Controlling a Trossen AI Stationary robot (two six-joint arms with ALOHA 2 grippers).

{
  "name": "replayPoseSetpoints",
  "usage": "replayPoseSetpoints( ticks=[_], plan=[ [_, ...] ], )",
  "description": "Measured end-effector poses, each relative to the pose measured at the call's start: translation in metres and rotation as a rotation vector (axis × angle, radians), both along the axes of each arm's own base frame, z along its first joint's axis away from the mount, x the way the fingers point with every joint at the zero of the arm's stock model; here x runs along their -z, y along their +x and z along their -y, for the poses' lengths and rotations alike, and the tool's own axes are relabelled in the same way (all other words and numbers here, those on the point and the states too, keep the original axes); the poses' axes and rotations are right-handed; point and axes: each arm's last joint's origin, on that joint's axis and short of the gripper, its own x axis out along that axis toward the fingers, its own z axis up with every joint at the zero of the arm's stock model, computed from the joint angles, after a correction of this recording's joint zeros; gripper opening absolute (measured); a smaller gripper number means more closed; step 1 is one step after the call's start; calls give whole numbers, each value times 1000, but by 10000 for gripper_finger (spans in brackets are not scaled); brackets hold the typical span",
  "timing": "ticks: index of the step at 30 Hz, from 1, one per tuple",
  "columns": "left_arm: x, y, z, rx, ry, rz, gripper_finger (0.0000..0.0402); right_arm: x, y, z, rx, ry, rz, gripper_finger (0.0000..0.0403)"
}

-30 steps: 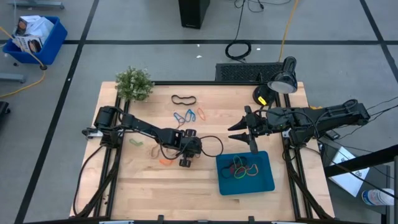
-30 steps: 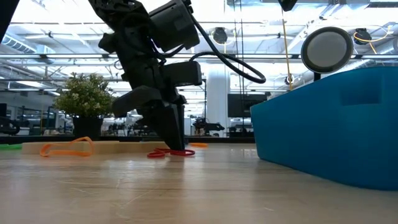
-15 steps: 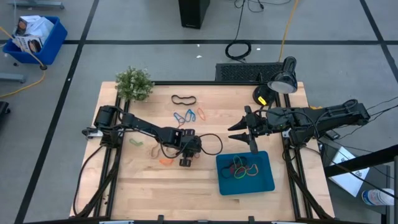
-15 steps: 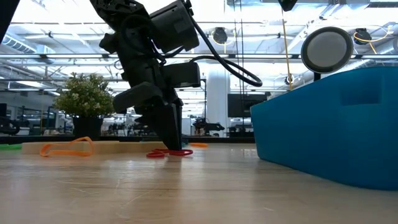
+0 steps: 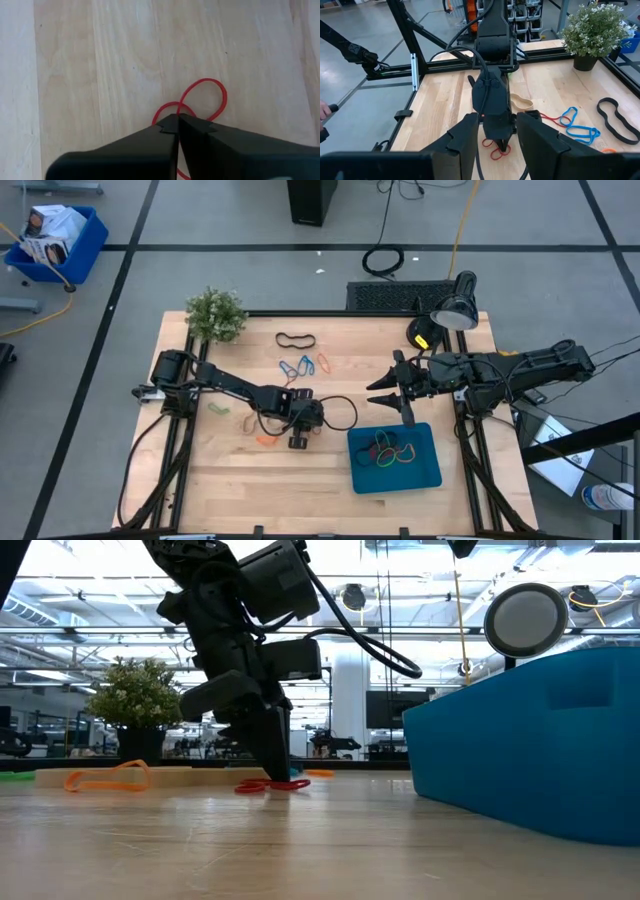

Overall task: Pick and place rubber bands into bin
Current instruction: Put the red rubber band into the blue bin

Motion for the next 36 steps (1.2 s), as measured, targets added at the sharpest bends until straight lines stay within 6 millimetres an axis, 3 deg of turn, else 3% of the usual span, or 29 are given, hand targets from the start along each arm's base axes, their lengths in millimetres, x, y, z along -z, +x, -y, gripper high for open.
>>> replayPoseSetpoints(
  ticks=[10,26,36],
  plan=[
    [-14,-3,2,-15,-50,29,4,0,0,0,0,0,0,130],
    [-93,-18,-2,-44,-133,287,1,0,0,0,2,5,0,130],
    [-156,-30,-3,-43,-191,609,1,1,0,0,34,99,-13,130]
  ],
)
